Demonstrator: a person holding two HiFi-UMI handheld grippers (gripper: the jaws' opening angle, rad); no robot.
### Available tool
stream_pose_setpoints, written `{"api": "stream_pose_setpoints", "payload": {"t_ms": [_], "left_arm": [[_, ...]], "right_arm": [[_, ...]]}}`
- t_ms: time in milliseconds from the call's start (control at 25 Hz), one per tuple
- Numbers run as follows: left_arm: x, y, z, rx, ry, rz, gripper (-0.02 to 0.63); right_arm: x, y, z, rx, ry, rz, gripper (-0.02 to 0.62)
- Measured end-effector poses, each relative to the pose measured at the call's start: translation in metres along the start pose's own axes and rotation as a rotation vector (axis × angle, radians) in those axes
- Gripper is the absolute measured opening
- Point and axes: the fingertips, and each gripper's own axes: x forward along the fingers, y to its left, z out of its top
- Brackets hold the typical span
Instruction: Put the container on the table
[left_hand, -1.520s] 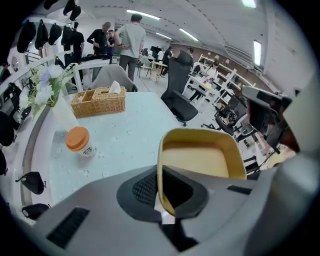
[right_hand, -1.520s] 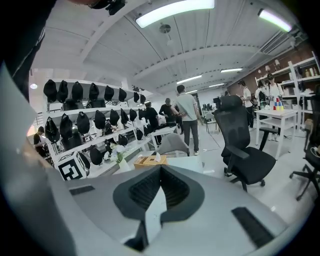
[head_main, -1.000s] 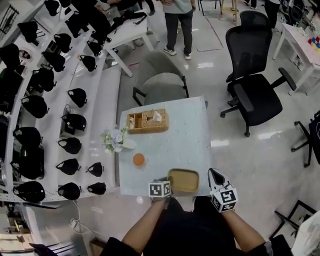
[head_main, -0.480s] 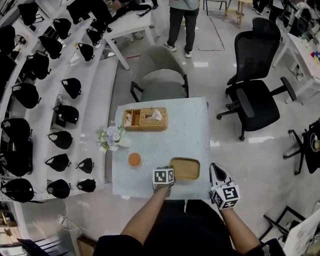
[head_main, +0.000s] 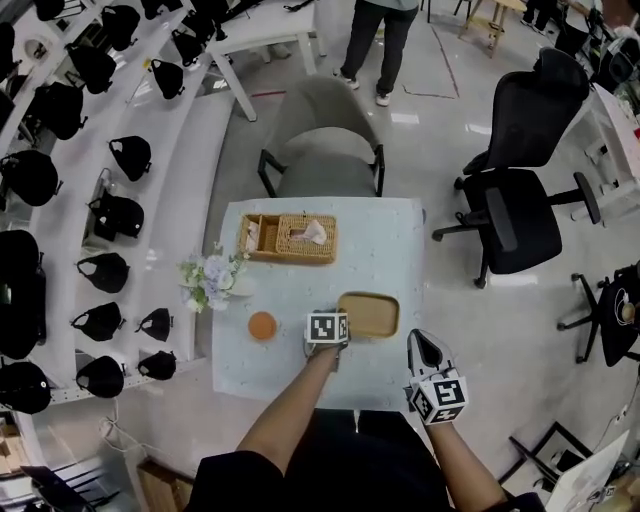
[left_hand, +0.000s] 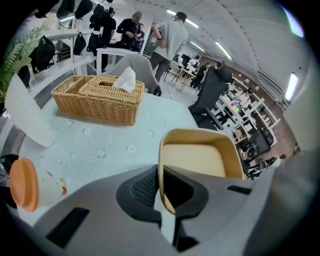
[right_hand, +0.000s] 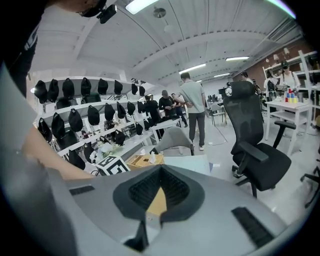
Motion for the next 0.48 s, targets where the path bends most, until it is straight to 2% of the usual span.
{"api": "stream_pose_setpoints", "payload": {"t_ms": [480], "left_arm": [[0.071, 0.028, 0.077, -0.069, -0.048, -0.008, 0.009]], "right_arm": [[0.057, -0.033, -0.011, 0.010, 0.065, -0.057, -0.002]]}}
